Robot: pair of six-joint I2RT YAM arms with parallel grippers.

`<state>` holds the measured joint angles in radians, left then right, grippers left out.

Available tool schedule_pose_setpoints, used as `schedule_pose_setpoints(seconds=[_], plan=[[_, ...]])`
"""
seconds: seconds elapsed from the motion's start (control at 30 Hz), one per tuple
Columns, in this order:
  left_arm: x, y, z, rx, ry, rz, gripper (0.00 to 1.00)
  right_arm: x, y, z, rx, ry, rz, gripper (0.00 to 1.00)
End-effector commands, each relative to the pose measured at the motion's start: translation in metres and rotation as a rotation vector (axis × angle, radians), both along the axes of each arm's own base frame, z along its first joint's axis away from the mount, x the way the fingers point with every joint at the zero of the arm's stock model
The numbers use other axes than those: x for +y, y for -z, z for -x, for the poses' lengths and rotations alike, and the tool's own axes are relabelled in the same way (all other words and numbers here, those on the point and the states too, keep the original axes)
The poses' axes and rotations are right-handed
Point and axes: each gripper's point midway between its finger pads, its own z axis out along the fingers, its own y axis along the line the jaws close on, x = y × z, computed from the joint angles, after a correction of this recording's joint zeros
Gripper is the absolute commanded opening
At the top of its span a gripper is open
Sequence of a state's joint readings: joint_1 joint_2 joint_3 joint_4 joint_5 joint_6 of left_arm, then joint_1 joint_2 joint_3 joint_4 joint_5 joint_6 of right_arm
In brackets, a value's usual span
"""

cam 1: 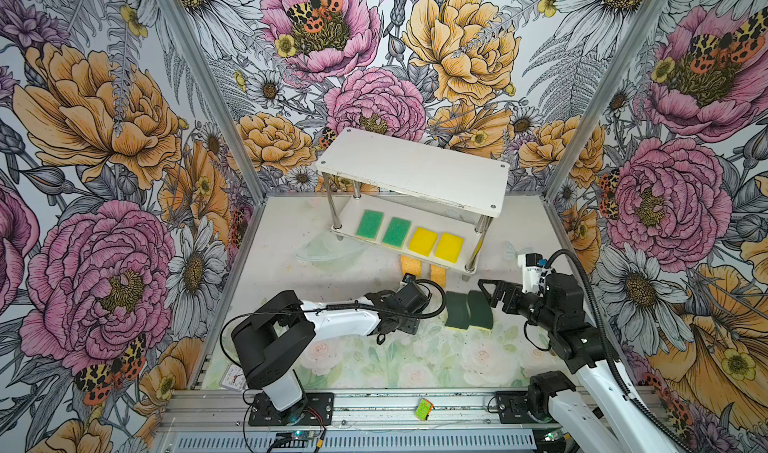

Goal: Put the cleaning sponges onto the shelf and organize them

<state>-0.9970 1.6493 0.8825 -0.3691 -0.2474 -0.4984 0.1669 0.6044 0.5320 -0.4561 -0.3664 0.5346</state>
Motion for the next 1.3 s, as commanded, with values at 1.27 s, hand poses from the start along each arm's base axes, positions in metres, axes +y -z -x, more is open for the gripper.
schedule_pose_setpoints(seconds=[1.27], plan=[[0.006, -0.149, -0.021, -0.288, 0.015, 0.092, 0.62, -0.001, -0.001, -0.003, -0.005, 0.006, 0.012, 1.00]])
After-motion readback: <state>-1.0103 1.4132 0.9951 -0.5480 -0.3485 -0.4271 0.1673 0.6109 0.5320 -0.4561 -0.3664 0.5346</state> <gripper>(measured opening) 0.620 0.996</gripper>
